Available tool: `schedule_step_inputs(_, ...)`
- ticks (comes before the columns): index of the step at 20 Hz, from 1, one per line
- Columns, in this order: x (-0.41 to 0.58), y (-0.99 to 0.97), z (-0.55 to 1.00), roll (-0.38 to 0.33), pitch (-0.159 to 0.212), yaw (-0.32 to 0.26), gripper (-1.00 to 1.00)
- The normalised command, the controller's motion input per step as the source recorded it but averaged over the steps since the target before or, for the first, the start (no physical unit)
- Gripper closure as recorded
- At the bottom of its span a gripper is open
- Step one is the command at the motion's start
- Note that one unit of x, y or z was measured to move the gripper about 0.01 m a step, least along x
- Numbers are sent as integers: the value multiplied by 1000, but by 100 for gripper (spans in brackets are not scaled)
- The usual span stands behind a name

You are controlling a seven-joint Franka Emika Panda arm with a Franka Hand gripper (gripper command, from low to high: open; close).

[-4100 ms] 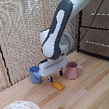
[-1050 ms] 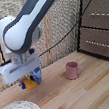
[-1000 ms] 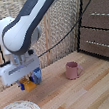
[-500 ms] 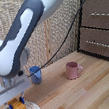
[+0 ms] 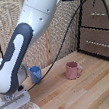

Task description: Caressingly guide your clamp towards the toast. Compassionately possess the toast with your clamp. Gradually tag the toast up from the worktable. Complaisantly, cruise the held-toasty-pillow to your white crockery. Last but notably, liberate the toast onto the shiny white tableware.

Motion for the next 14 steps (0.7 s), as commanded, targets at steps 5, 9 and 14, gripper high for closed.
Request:
schedule_step_inputs(5, 82, 127, 10, -88, -224, 62, -100)
schedule_step_inputs(9, 9, 21, 334, -9, -8, 5, -100)
schedule_step_inputs(14, 65, -182, 694, 4, 62, 36, -100)
